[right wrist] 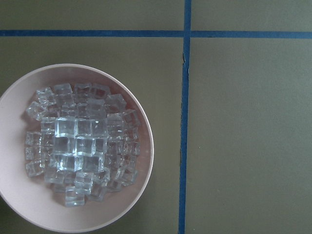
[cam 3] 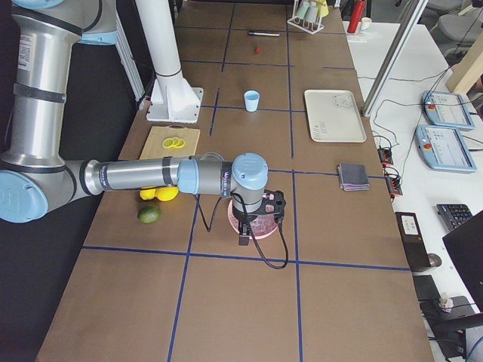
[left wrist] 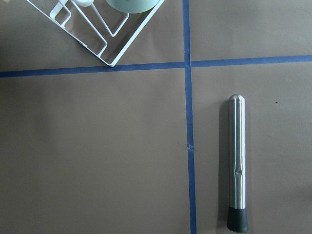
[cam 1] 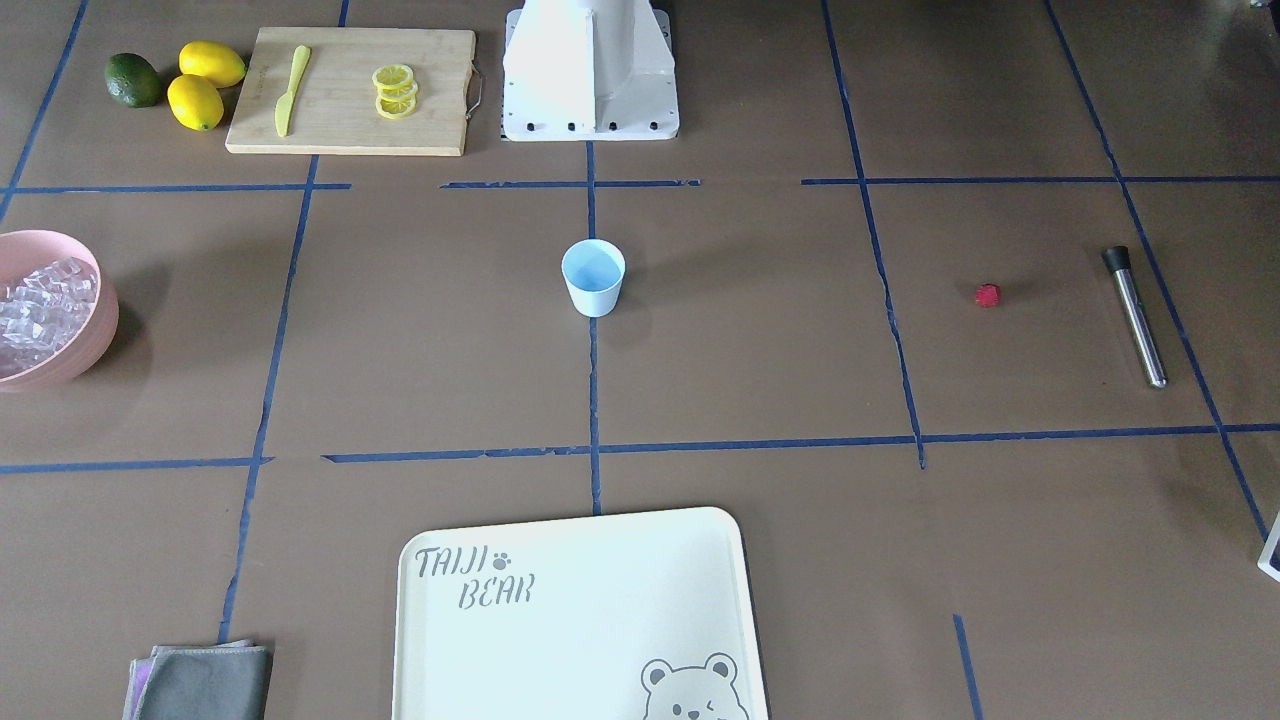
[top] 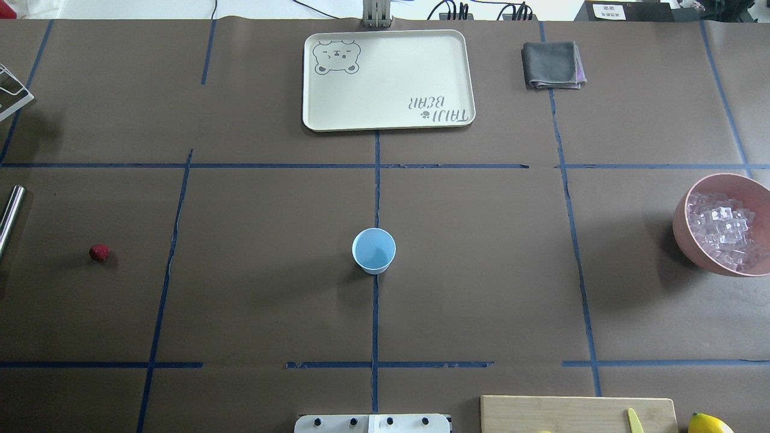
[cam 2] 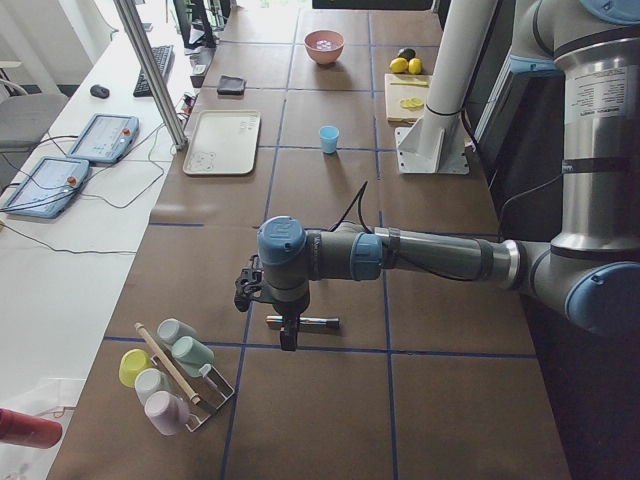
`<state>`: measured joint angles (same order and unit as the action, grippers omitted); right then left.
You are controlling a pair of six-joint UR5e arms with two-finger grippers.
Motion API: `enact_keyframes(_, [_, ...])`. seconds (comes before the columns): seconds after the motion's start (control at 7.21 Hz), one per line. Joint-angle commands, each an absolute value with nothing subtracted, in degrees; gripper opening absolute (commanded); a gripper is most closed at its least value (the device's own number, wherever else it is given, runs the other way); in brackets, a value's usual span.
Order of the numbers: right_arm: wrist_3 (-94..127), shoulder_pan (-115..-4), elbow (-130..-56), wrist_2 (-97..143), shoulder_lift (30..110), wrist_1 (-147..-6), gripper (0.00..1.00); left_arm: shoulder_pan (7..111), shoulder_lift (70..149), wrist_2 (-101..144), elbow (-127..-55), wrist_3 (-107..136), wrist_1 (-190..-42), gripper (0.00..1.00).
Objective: Mash ice and strawberries in cup
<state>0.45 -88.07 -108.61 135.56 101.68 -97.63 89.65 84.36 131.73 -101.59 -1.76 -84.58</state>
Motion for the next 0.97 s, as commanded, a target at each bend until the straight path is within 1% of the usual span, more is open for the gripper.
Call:
enact_keyframes(0.0, [0.70,-87.98,-109.33,137.88,102.74,-97.38,1.00,89.56,84.29,132.27,-101.78,-2.19,-84.99,1.00])
enact_keyframes(0.28, [4.62,-83.08,-109.43,137.47,102.92,-91.88,1.00,89.65,84.20,132.36,-101.78,-1.93,-84.90,1.00])
enact_keyframes(0.42, [10.57,-80.62,-109.68,137.72,102.92,-89.50,1.00,89.65,84.29,132.28,-101.86,-1.76,-84.90,1.00])
enact_keyframes(0.55, [17.77,-77.46,-109.43,137.38,103.09,-83.99,1.00,89.65,84.29,132.28,-101.95,-1.76,-84.99,1.00])
enact_keyframes(0.83, [25.65,-74.10,-109.34,137.37,103.10,-81.30,0.99,89.56,84.29,132.28,-102.22,-1.76,-84.90,1.00])
